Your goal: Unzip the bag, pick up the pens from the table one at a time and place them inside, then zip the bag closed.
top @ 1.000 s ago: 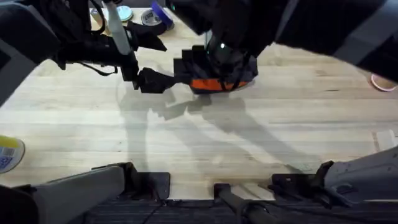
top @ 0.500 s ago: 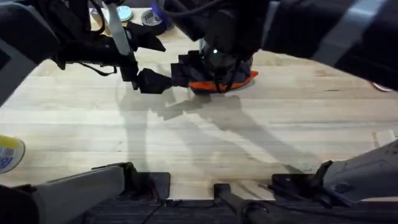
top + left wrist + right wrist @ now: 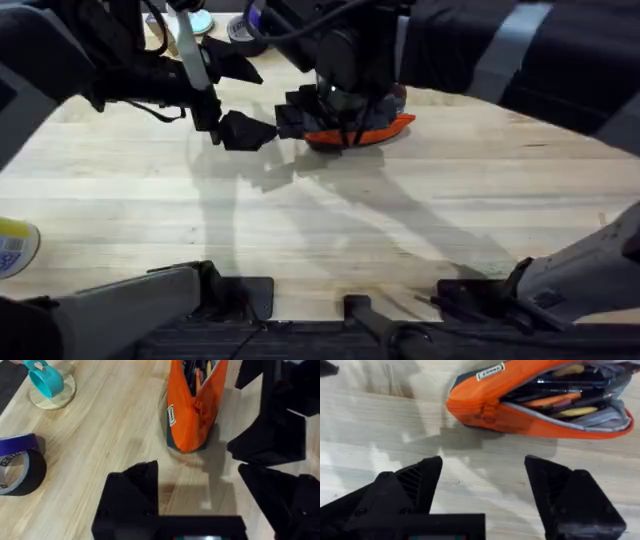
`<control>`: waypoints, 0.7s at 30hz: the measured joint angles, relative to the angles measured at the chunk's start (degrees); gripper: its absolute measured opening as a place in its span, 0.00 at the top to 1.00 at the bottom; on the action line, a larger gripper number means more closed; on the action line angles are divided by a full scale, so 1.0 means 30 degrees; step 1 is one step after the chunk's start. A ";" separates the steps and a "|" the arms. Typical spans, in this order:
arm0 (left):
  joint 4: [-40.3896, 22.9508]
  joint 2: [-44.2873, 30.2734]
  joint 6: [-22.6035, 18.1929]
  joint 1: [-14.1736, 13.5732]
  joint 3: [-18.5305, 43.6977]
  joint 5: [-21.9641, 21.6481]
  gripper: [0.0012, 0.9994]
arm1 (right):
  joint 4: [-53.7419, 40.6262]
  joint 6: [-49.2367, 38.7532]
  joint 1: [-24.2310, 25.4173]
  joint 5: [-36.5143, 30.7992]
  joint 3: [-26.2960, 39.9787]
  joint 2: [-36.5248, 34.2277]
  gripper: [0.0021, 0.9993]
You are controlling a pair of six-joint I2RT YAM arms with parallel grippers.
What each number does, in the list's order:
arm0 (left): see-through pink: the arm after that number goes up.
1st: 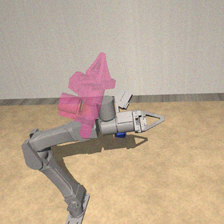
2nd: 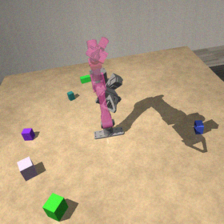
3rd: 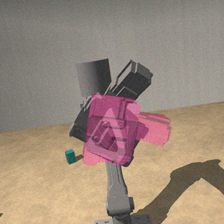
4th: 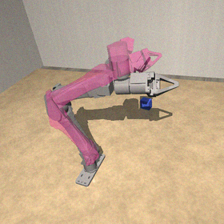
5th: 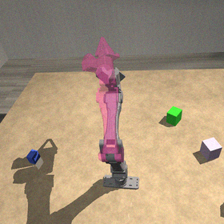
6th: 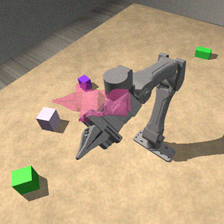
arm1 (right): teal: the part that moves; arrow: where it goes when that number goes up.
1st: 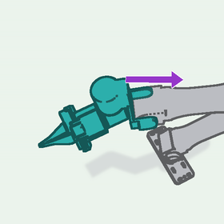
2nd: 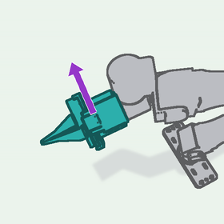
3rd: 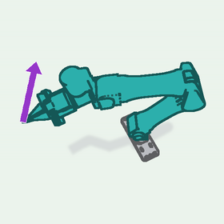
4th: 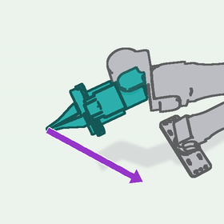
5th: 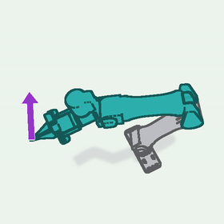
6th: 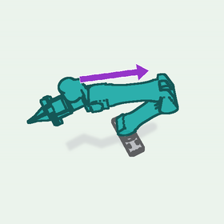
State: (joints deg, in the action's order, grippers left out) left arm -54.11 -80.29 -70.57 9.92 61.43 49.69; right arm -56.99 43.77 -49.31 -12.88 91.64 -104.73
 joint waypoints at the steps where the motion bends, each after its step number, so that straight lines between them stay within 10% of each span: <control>1: 0.0004 0.0000 0.0004 0.0013 0.0000 0.0004 0.00 | 0.0069 -0.0045 0.0043 0.0002 0.0000 -0.0006 0.00; 21: -0.0160 0.0000 0.0015 -0.0009 0.0000 0.0197 0.00 | 0.1012 -0.0030 0.0869 -0.0424 -0.0029 -0.0472 0.05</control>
State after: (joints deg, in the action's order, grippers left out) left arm -54.59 -80.29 -70.52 9.89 61.43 50.28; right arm -53.95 43.68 -46.70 -14.15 91.55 -106.15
